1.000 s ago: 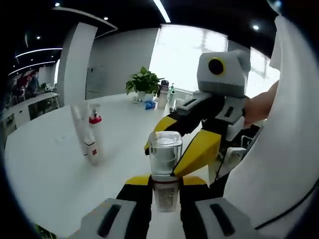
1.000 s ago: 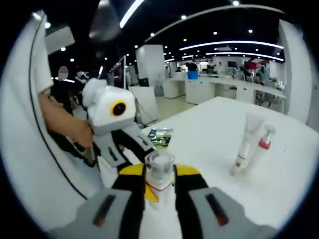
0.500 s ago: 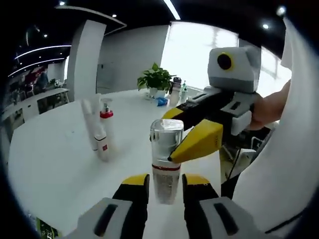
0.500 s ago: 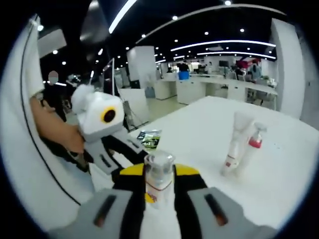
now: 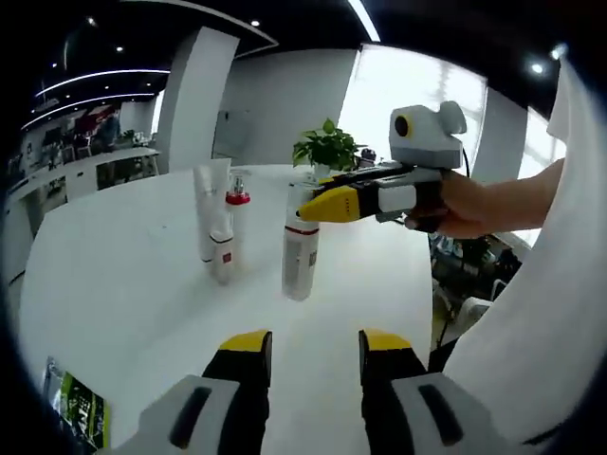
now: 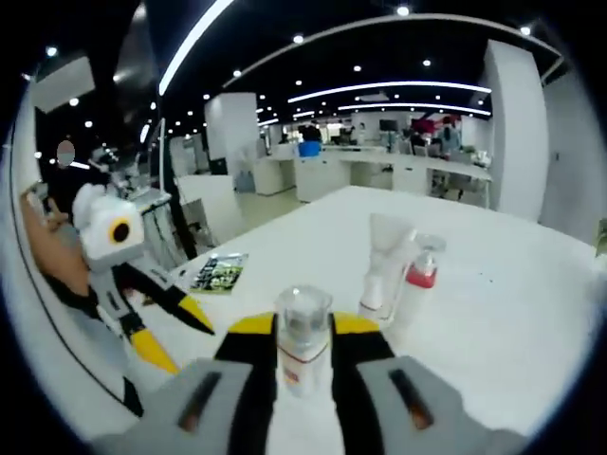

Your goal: Arrange the skincare products in the storage area until every visible bottle or jar stands upright without overlapping.

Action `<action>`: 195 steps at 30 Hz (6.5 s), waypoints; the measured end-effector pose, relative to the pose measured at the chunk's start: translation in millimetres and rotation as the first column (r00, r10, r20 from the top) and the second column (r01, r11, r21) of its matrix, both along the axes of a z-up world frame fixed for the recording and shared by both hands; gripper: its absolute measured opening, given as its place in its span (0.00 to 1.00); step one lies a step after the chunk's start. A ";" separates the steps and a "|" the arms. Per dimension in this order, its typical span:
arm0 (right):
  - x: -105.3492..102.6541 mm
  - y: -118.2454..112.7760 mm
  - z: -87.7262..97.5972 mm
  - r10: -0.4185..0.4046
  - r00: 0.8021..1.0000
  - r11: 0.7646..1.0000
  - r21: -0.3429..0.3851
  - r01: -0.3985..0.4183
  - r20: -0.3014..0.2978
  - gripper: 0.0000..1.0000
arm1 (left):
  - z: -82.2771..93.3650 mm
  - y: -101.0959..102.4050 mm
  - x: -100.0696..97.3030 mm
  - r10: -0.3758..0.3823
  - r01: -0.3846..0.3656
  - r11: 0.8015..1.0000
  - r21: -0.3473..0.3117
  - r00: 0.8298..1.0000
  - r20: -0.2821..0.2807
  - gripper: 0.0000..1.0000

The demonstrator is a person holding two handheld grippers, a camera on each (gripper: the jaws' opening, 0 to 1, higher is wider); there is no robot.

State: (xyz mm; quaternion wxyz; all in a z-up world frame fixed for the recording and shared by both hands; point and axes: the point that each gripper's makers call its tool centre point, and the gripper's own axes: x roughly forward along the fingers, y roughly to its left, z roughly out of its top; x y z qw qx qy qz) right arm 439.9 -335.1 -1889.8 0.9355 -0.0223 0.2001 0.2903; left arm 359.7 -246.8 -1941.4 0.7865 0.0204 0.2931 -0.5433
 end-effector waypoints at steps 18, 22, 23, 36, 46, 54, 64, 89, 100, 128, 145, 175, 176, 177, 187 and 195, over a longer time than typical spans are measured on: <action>58.2 -41.7 -37.6 -0.104 0.992 0.992 -0.057 0.108 0.077 0.18 | -1.5 37.2 3.2 0.115 -0.115 0.993 0.012 0.993 -0.015 0.37; 62.1 -43.6 -43.6 -0.101 0.992 0.991 -0.075 0.107 0.078 0.18 | -2.6 43.0 4.8 0.140 -0.140 0.990 0.016 0.990 -0.022 0.37; 63.6 -44.4 -45.0 -0.100 0.992 0.992 -0.066 0.105 0.078 0.18 | -2.7 44.1 5.2 0.146 -0.146 0.989 0.017 0.989 -0.024 0.37; 73.9 -45.8 -57.5 -0.087 0.992 0.993 -0.070 0.094 0.087 0.19 | -3.4 48.5 10.4 0.161 -0.161 0.987 0.028 0.987 -0.025 0.37; 73.3 -46.4 -60.0 -0.081 0.990 0.992 -0.082 0.091 0.118 0.20 | -4.6 52.9 11.5 0.170 -0.169 0.985 0.044 0.985 -0.027 0.37; 71.2 -47.3 -72.4 -0.092 0.995 0.991 -0.094 0.096 0.049 0.26 | -1.0 44.5 12.6 0.167 -0.166 0.985 0.037 0.986 -0.022 0.37; 65.0 -57.0 -104.0 -0.204 0.969 0.978 -0.077 0.195 -0.140 0.27 | -4.0 45.5 11.0 0.183 -0.182 0.982 0.042 0.983 -0.022 0.37; 72.3 -60.1 -126.2 -0.484 0.830 0.875 -0.173 0.452 -0.277 0.17 | -9.8 62.1 3.0 0.205 -0.203 0.978 0.046 0.978 -0.042 0.37; 78.9 -64.5 -126.0 -0.559 0.788 0.829 -0.197 0.524 -0.257 0.17 | -13.4 72.8 2.6 0.209 -0.206 0.977 0.051 0.977 -0.051 0.37; 65.2 -83.3 -139.1 -0.547 0.782 0.836 -0.245 0.492 -0.299 0.24 | -16.2 75.3 18.1 0.241 -0.240 0.970 0.033 0.969 -0.059 0.37; 74.7 -78.1 -130.5 -0.530 0.802 0.846 -0.232 0.480 -0.274 0.23 | -17.9 83.7 17.2 0.263 -0.261 0.965 0.037 0.963 -0.053 0.37; 27.2 -44.6 -120.8 -0.367 0.890 0.929 -0.164 0.332 -0.272 0.27 | -55.1 185.1 57.2 0.702 -0.714 0.696 0.071 0.658 -0.272 0.49; 19.4 -40.8 -122.3 -0.350 0.894 0.935 -0.159 0.317 -0.281 0.27 | -59.6 194.2 60.5 0.733 -0.753 0.654 0.072 0.608 -0.305 0.52; 14.2 -39.2 -123.2 -0.343 0.896 0.937 -0.162 0.308 -0.281 0.27 | -64.3 203.3 64.0 0.762 -0.793 0.605 0.072 0.550 -0.342 0.54; -22.3 -46.5 -135.0 -0.323 0.900 0.940 -0.212 0.268 -0.292 0.27 | -90.1 228.8 69.7 0.816 -0.877 0.467 0.113 0.379 -0.437 0.54; -37.5 -63.2 -135.9 -0.343 0.894 0.929 -0.243 0.278 -0.288 0.27 | -96.9 234.0 80.0 0.822 -0.909 0.402 0.111 0.304 -0.481 0.42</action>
